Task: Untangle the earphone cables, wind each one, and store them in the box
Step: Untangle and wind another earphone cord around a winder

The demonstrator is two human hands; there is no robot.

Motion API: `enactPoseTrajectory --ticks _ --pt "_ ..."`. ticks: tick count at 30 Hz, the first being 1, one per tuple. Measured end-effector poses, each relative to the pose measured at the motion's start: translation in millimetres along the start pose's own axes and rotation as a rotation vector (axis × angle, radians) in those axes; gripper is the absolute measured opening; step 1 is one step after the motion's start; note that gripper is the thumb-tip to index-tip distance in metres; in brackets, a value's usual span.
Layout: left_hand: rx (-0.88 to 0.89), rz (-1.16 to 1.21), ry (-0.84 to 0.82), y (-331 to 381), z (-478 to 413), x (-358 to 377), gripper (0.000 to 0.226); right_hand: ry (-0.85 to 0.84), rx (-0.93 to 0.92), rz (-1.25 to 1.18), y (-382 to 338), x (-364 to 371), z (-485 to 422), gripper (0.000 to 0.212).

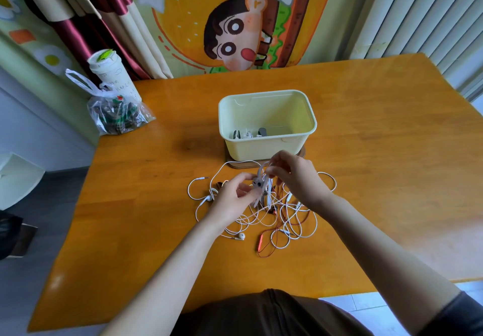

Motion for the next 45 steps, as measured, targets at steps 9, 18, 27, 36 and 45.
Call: enactPoseTrajectory --ticks 9,18,27,36,45 --pt "-0.132 0.077 0.216 -4 -1 -4 0.030 -0.050 -0.046 0.057 1 7 3 0.016" --pt "-0.230 0.176 0.160 -3 2 -6 0.026 -0.053 -0.053 0.033 7 11 7 0.012" --pt "0.099 -0.074 0.125 -2 1 -2 0.029 -0.025 0.011 0.018 8 3 6 0.012" --pt "0.037 -0.202 -0.099 -5 -3 -6 0.034 -0.021 -0.044 0.172 13 -14 3 0.008" --pt "0.049 -0.165 -0.144 10 -3 -14 0.034 0.119 -0.166 0.142 6 -16 7 0.005"
Point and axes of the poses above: each hand's wrist, its own z-axis away from the middle knuckle, its own x-axis out of the palm, y = z × x, the point moved 2 cm from there along -z, towards the middle knuckle, and after that the axes turned 6 degrees about x, right-handed, at the moved point
